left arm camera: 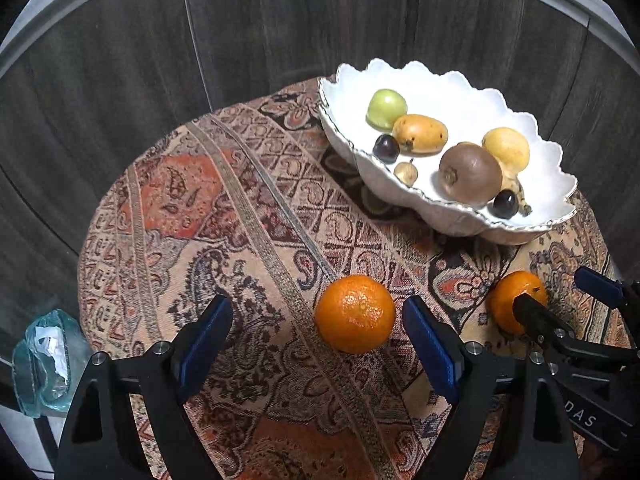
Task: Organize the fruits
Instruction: 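Withdraw both tools from the bowl back toward the two oranges, then grasp an orange with the right tool while the left tool grasps the other orange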
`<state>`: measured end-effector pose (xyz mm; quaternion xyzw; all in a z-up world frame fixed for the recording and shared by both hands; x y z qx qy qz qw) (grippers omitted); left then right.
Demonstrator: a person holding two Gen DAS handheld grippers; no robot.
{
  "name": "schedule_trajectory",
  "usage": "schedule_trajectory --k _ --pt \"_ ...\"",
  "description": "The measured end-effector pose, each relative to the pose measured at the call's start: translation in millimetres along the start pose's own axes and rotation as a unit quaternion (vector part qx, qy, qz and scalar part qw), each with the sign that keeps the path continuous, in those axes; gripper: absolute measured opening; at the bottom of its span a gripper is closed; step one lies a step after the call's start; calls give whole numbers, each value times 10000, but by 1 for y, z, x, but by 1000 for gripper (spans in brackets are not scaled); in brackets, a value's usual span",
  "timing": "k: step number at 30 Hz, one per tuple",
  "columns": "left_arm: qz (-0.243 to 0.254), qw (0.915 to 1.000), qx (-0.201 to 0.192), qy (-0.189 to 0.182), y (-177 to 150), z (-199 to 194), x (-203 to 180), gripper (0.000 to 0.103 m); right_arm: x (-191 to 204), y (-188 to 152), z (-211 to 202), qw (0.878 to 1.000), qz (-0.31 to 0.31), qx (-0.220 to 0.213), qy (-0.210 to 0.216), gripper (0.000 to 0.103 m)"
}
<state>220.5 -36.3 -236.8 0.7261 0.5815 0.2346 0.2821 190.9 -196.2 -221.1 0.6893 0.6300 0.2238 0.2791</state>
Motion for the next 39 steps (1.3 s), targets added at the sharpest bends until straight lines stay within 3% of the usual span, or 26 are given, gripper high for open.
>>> schedule_trajectory --k 12,14,18,19,29,39 --pt "-38 9993 324 -185 -10 26 -11 66 8 -10 23 9996 80 176 220 79" --pt "-37 9991 337 -245 -10 27 -13 60 8 -13 26 9993 102 221 267 66" --pt "19 9993 282 -251 -8 26 -18 46 10 -16 29 9988 105 258 397 56" --pt "48 9992 286 -263 -8 26 -20 45 11 -16 28 9987 69 246 451 49" --pt "-119 9994 281 -162 -5 17 -11 44 6 -16 17 9989 76 119 443 48" --pt "-33 9999 3 -142 12 -15 -18 44 -5 -3 -10 9987 215 -146 439 48"
Point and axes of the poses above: each gripper's, at about its wrist camera, not at the fingertips, and z roughly the way its jaws point, x to its left, y to its top, the point moved 2 cm from there along z, roughly the way its jaws point, and after that the axes turned 11 degrees about -x, right-handed, at the moved point
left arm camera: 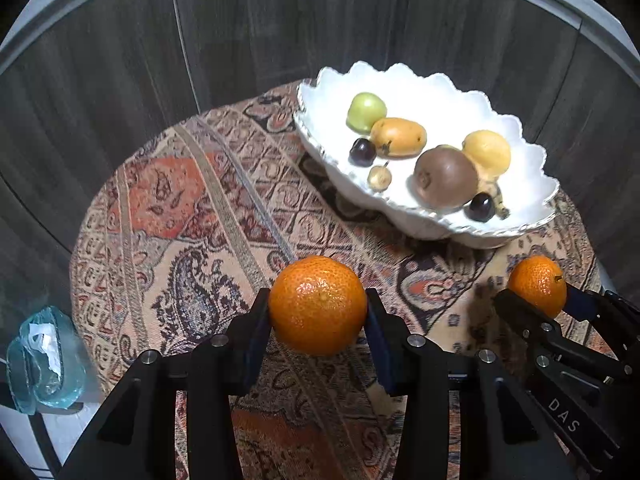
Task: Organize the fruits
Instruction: 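Grasp an orange with the right tool while the left tool grasps the other orange, then carry both oranges over the white bowl and open both tools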
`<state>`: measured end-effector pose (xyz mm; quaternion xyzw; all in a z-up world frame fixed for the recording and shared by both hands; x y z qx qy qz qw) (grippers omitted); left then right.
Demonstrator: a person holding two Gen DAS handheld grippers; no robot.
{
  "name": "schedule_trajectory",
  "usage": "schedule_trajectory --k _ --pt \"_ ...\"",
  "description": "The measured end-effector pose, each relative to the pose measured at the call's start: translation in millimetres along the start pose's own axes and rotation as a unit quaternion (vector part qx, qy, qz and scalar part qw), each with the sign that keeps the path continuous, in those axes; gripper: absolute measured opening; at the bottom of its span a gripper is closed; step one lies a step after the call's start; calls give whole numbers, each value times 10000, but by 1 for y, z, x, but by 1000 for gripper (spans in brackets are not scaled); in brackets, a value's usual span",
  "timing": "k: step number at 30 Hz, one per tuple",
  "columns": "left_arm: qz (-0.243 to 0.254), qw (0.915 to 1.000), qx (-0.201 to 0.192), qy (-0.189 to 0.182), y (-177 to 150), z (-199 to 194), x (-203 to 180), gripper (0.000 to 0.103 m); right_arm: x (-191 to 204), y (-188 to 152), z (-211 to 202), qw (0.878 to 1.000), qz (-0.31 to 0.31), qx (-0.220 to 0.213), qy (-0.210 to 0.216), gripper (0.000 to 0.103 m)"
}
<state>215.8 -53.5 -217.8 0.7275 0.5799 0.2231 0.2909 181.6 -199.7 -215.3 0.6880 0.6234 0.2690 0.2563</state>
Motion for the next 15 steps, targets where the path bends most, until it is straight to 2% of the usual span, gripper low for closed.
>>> schedule_trajectory --k 15 --pt "253 9985 -465 -145 59 -34 -28 44 -36 50 -40 9980 297 -524 -189 48"
Point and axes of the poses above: each gripper's, at about its wrist camera, not at the fingertips, and z roughly the way its jaws point, x to its left, y to its top, the point moved 2 cm from there along z, roughly the way its jaws point, and after that the axes turned 11 degrees about -x, right-handed, at the moved point
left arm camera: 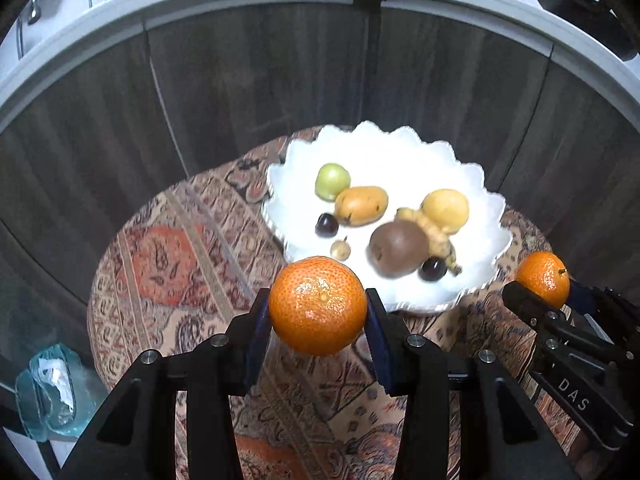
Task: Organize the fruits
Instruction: 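Carry both oranges over the white bowl and open both tools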
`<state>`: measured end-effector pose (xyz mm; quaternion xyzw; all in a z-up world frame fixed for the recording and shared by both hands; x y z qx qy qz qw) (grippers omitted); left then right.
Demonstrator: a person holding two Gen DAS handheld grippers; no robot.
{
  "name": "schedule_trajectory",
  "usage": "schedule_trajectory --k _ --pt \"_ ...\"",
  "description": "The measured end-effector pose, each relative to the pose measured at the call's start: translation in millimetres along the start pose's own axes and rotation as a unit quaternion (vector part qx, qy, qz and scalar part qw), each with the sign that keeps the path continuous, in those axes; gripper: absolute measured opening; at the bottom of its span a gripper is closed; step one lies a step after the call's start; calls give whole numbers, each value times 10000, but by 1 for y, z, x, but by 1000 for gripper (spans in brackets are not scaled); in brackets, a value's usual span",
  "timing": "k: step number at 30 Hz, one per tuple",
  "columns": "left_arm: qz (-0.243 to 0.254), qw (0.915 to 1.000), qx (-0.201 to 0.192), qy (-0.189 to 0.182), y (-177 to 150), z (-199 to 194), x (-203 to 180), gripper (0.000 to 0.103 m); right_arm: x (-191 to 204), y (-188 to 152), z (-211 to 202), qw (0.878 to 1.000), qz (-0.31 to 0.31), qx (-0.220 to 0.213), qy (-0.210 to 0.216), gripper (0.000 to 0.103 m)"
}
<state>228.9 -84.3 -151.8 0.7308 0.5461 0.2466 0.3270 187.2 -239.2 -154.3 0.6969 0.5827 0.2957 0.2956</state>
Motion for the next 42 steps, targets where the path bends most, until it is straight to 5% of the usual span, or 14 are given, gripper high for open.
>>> schedule_trajectory --k 16,42 --pt "-94 9999 73 -79 39 27 -17 44 -23 53 23 9999 -111 -110 76 48" --pt "-130 9983 561 -98 32 85 -8 48 -25 50 84 9993 -138 299 158 49"
Point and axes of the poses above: each gripper's, at about its wrist camera, not at the fingertips, and z roughly the way its jaws point, x to its left, y to its top, the point moved 2 cm from there along z, roughly the way its jaws point, and after that the axes turned 11 degrees about -x, right-handed, at the moved point
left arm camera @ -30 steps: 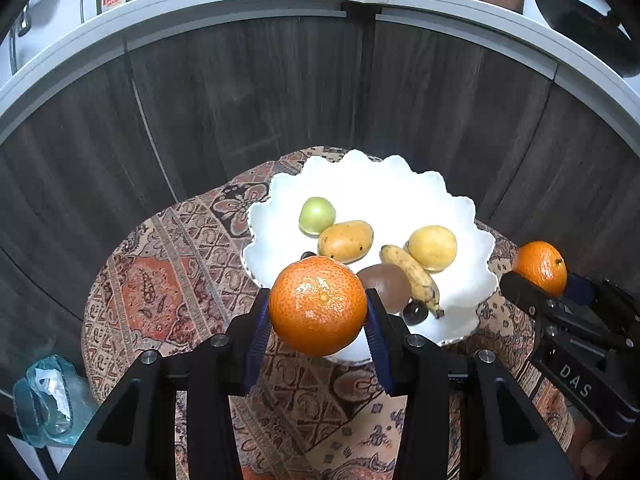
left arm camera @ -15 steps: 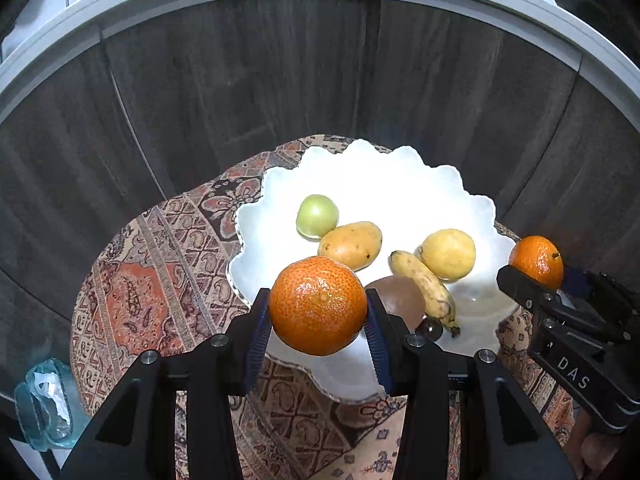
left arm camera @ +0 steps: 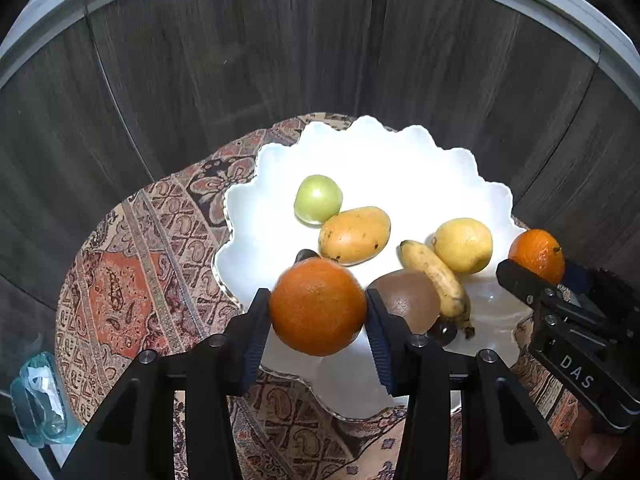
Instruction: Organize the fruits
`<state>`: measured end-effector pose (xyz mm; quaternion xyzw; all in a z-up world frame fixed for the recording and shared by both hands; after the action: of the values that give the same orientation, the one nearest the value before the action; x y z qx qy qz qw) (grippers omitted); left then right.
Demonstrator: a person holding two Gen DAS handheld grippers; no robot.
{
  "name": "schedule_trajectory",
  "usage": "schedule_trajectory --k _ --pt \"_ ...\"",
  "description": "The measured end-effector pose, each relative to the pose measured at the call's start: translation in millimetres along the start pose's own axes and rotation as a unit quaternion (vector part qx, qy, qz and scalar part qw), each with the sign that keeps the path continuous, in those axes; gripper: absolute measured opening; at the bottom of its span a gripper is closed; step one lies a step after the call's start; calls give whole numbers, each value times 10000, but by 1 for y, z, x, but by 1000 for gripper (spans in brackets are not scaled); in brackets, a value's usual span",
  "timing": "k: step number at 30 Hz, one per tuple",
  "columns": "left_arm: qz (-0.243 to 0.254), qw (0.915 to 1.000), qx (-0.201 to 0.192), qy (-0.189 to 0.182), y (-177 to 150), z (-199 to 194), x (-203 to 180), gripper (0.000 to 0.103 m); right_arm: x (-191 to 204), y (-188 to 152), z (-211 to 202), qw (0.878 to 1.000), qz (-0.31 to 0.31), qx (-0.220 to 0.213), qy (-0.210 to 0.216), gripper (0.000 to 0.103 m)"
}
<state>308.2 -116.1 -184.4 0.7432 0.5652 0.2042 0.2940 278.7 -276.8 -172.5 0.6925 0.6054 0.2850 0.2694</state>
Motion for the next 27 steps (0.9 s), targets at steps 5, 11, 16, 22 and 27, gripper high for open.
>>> schedule_trajectory --k 5,11,16,22,27 --pt "23 9999 -98 110 0 -6 4 66 1 1 -4 9998 -50 -80 -164 69" --pt "53 9991 -307 277 4 -25 7 87 0 8 -19 9989 -88 -256 -381 86" --pt "97 9980 -514 356 6 -46 8 95 2 9 -37 9982 -108 -369 -451 90" --pt "64 9972 -658 343 6 -80 8 96 4 10 -66 9976 -28 -515 -462 91" --pt "88 9951 -861 472 5 -115 7 98 9 12 -101 9962 -30 -755 -436 91"
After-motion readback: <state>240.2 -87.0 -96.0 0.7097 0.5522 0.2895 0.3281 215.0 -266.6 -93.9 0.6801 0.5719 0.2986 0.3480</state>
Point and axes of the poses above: each gripper's, at about its wrist camera, not at the fingertips, and z roughly the way its jaws point, x to its left, y to its top, the point moved 2 cm from there along z, roughly the way its jaws point, and after that the axes turned 11 degrees about -x, right-handed, at the moved point
